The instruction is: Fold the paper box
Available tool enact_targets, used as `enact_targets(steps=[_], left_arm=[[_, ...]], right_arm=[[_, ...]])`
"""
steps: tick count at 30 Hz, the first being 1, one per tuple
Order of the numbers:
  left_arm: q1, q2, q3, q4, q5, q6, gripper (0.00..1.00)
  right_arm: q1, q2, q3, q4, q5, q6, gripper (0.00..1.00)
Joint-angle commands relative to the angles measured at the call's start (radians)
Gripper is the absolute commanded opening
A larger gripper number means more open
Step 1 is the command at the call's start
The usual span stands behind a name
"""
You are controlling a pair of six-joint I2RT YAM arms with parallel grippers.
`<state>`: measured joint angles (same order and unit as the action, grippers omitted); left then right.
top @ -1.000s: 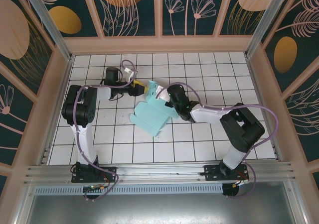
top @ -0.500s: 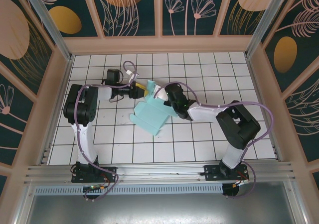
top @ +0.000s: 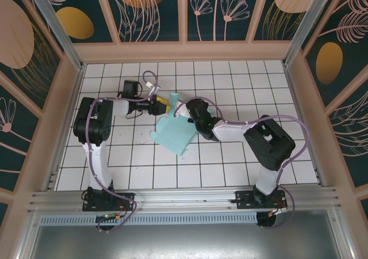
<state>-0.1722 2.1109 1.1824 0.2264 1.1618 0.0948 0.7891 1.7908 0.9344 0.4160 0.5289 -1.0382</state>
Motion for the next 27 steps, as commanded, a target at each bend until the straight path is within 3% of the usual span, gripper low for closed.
enact_targets(steps=[1, 12, 22, 27], left_arm=[[-0.005, 0.012, 0.013, -0.021, -0.003, 0.027, 0.68], [-0.005, 0.01, 0.01, -0.027, -0.023, 0.026, 0.69], [-0.005, 0.001, -0.009, -0.014, -0.028, 0.017, 0.67], [-0.007, -0.015, -0.029, -0.01, -0.017, 0.03, 0.59]], right_arm=[[0.023, 0.027, -0.027, 0.137, 0.081, -0.107, 0.0], [0.07, 0.07, -0.092, 0.43, 0.152, -0.3, 0.0], [0.088, 0.095, -0.12, 0.471, 0.186, -0.329, 0.0], [0.093, 0.095, -0.122, 0.461, 0.201, -0.31, 0.0]])
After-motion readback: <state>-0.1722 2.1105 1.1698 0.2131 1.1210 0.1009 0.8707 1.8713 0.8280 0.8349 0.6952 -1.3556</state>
